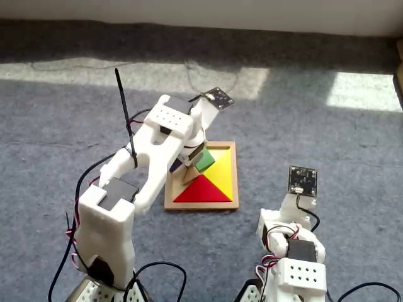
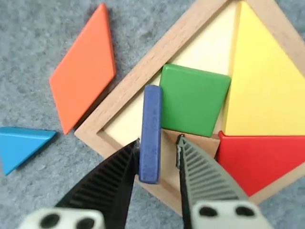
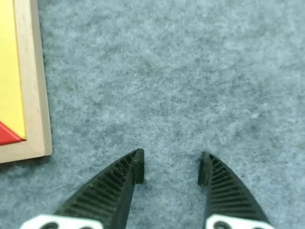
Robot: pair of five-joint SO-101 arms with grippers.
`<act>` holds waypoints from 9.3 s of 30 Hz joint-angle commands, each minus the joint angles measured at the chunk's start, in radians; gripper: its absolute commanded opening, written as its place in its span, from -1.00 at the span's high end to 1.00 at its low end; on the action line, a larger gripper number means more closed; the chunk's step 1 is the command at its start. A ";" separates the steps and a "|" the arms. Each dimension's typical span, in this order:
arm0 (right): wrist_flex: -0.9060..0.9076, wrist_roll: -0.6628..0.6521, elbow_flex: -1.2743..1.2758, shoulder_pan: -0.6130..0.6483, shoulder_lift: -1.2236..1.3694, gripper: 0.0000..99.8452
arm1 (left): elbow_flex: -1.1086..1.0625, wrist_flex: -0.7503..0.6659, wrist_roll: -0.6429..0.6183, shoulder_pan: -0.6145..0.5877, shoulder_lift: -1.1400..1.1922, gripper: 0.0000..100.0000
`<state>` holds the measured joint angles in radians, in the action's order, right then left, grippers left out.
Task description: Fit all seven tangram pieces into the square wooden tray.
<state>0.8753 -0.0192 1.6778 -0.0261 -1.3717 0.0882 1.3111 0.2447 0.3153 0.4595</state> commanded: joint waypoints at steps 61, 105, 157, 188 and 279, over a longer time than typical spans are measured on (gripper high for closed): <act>-0.027 -0.009 0.016 -0.022 0.001 0.60 | 0.012 0.028 -0.138 -0.153 -0.318 0.70; -0.027 -0.009 0.016 -0.022 0.001 0.60 | 1.015 0.330 0.420 -0.151 0.490 0.49; -0.028 -0.009 0.016 -0.022 0.001 0.60 | 1.314 0.457 0.129 -0.108 0.547 0.98; -0.028 -0.009 0.016 -0.022 0.001 0.60 | -0.189 0.048 -0.226 -0.012 -0.268 0.99; -0.028 -0.009 0.016 -0.022 0.001 0.60 | -0.588 -0.164 -0.207 0.022 -0.599 0.69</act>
<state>0.8753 -0.0192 1.6778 -0.0261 -1.3717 -0.5010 1.1531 0.0345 0.3199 -0.0790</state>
